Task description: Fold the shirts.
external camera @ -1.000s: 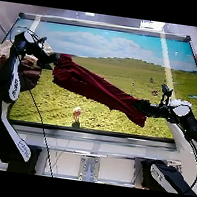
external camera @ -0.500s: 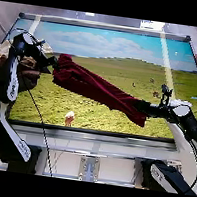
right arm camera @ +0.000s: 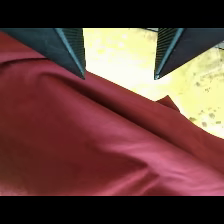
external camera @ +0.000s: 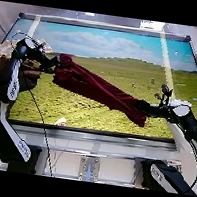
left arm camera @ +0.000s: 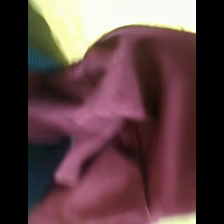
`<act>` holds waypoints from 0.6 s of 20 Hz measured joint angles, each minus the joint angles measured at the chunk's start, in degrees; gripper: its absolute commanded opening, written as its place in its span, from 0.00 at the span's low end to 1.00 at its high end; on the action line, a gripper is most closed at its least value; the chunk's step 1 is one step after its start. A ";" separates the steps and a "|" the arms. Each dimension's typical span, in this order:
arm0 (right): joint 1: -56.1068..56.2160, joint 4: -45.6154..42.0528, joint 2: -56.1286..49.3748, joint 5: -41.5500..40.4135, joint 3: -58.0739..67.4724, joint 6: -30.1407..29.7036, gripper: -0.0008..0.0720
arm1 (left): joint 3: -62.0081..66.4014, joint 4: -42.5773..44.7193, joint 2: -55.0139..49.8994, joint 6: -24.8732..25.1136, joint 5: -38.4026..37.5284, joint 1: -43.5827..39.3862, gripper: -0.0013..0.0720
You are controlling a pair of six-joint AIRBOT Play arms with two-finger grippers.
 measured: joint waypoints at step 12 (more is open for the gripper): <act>-0.85 -31.01 -0.13 0.74 -0.96 23.04 0.65 | -0.13 -11.91 -0.07 5.44 3.02 0.00 0.03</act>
